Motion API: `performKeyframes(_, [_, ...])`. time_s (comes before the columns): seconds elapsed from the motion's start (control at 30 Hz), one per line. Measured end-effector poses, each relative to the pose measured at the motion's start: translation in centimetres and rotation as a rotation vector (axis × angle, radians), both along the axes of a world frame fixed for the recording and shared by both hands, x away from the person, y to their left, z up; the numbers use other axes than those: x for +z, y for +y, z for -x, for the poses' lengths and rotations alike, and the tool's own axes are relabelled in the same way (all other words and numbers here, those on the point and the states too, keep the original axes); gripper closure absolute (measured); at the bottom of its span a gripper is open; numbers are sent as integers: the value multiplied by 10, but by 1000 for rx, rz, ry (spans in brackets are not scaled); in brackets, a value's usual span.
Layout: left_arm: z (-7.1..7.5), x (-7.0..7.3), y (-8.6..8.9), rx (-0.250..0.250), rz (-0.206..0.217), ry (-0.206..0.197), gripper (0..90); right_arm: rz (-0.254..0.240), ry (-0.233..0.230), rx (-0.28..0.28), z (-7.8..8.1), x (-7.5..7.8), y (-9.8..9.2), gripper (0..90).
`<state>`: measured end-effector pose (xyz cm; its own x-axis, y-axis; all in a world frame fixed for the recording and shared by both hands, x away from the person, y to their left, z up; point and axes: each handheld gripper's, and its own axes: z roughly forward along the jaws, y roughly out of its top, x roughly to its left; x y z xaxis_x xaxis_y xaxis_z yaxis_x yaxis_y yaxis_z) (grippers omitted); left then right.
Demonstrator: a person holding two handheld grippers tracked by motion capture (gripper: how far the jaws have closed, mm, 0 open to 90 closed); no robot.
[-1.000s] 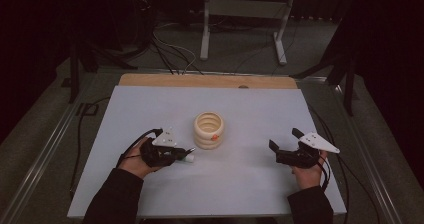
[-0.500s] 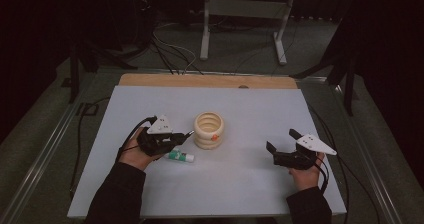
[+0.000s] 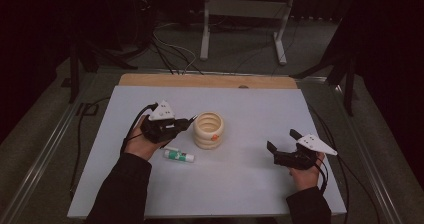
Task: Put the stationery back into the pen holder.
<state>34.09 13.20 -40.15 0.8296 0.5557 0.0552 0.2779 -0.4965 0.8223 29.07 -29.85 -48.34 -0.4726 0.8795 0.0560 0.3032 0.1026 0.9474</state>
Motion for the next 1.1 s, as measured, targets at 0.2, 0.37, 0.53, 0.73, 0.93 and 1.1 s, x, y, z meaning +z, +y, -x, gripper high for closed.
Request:
performKeyframes(0.2, [-13,4,-7,23,52,-6,807,1,-2,-3,0,0,0,0])
performKeyframes(0.37, [-21,9,-14,28,75,-13,807,3,-2,-4,0,0,0,0])
performKeyframes(0.53, [-28,13,-21,31,89,-16,807,5,-3,-3,0,0,0,0])
performKeyframes(0.73, [-40,16,-27,44,130,-11,807,1,-2,0,-1,0,1,0])
performKeyframes(0.93, [-50,17,-33,67,168,-1,807,1,-3,-2,-1,0,1,0])
performKeyframes(1.1, [-55,18,-41,73,180,-6,807,2,-3,-1,-1,0,1,0])
